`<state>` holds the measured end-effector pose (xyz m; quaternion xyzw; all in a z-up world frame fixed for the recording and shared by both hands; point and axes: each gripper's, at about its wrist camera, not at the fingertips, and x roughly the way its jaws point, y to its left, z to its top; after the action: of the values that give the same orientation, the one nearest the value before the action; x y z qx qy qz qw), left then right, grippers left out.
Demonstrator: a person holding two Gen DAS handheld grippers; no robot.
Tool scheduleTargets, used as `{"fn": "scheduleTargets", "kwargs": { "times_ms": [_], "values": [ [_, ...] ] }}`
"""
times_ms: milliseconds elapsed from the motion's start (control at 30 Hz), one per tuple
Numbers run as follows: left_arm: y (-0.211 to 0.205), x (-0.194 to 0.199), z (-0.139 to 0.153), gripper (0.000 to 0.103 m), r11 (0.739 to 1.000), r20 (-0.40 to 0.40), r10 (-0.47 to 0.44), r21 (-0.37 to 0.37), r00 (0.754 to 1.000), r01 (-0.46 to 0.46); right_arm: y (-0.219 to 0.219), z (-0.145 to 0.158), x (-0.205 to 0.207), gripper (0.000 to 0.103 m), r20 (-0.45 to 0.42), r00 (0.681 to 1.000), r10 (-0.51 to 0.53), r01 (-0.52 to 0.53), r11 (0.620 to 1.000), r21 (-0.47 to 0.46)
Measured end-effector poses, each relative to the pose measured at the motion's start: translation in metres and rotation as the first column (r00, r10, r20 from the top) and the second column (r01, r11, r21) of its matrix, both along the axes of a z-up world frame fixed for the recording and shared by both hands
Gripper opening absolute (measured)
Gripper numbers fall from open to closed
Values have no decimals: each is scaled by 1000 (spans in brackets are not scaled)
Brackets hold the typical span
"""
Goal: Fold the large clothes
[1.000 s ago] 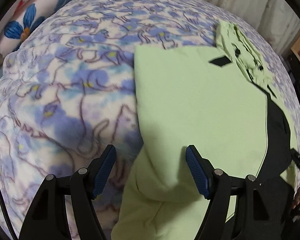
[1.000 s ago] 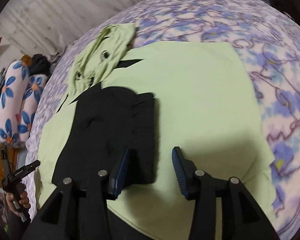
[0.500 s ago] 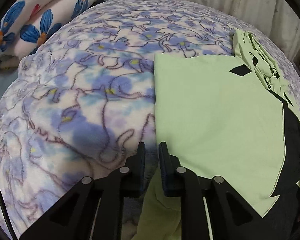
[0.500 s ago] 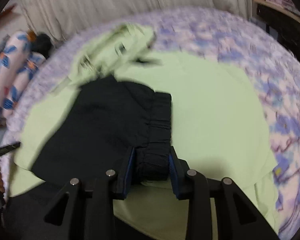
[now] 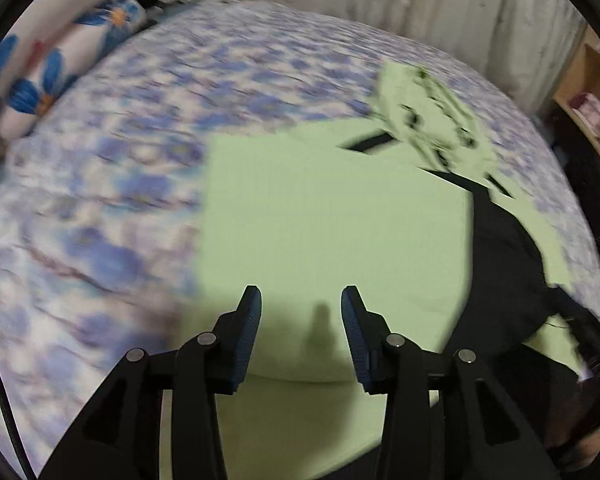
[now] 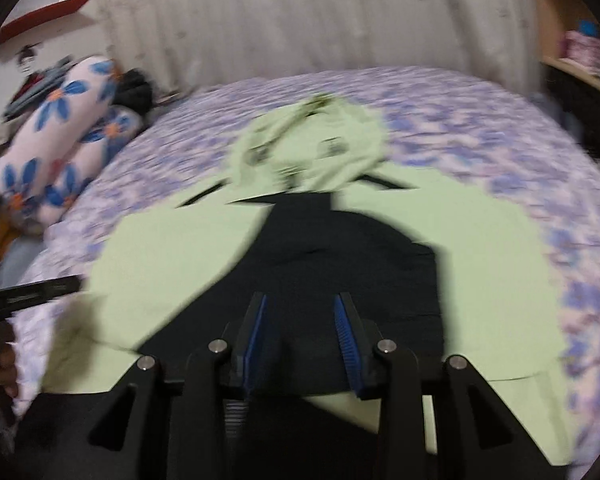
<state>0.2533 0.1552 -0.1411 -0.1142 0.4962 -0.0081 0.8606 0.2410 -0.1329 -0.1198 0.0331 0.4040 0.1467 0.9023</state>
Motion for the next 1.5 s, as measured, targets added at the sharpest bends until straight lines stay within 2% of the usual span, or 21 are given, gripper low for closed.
{"fn": "scheduleTargets", "kwargs": {
  "times_ms": [100, 233, 333, 433, 500, 567, 600, 700, 900, 1067, 1200, 1333, 1500],
  "values": [
    [-28, 2, -13, 39, 999, -4, -33, 27, 999, 33, 35, -17, 7, 35, -56, 994, 90, -90, 996, -4],
    [-41, 9, -39, 39, 995, -27, -52, 85, 998, 54, 48, -46, 15, 35, -137, 986, 97, -111, 989, -96],
    [-32, 11, -42, 39, 992, -11, -59, 107, 998, 60, 20, -51, 19, 35, -131, 991, 34, -52, 989, -138],
    [-18, 12, -42, 39, 995, -11, -35, 97, 999, 36, -21, -51, 26, 35, -118, 989, -94, 70, 978, -196],
    [-10, 15, -43, 39, 995, -16, -17, 99, 1000, 19, -45, -49, 30, 27, -131, 984, -117, 97, 984, -148],
    [-4, 18, -42, 39, 995, -22, -7, 101, 1000, 10, -56, -44, 34, 21, -139, 980, -142, 121, 982, -144],
    [-3, 19, -41, 39, 994, -25, -3, 106, 1000, 6, -57, -41, 35, 21, -135, 979, -155, 133, 979, -154],
    [-5, 25, -33, 40, 992, -18, -1, 130, 1000, 3, -45, -30, 39, 24, -118, 983, -144, 125, 980, -152],
    [-14, 57, -16, 42, 996, 22, 1, 92, 1000, -3, 7, -17, 68, 24, -103, 994, -48, 40, 996, -75],
    [-28, 90, -16, 42, 996, 44, 8, 86, 999, -11, 48, -21, 100, 24, -112, 994, 7, -7, 1000, -2],
    [-27, 109, -28, 42, 996, 36, 32, 87, 999, -35, 60, -31, 117, 24, -109, 994, 10, -15, 999, -45],
    [-12, 117, -44, 43, 986, 29, 74, 148, 997, -77, 39, -43, 129, 24, -116, 992, -43, 33, 996, -80],
    [22, 117, -53, 51, 969, 47, 120, 209, 992, -128, -20, -51, 130, 24, -96, 984, -152, 138, 981, -133]
  ]
}}
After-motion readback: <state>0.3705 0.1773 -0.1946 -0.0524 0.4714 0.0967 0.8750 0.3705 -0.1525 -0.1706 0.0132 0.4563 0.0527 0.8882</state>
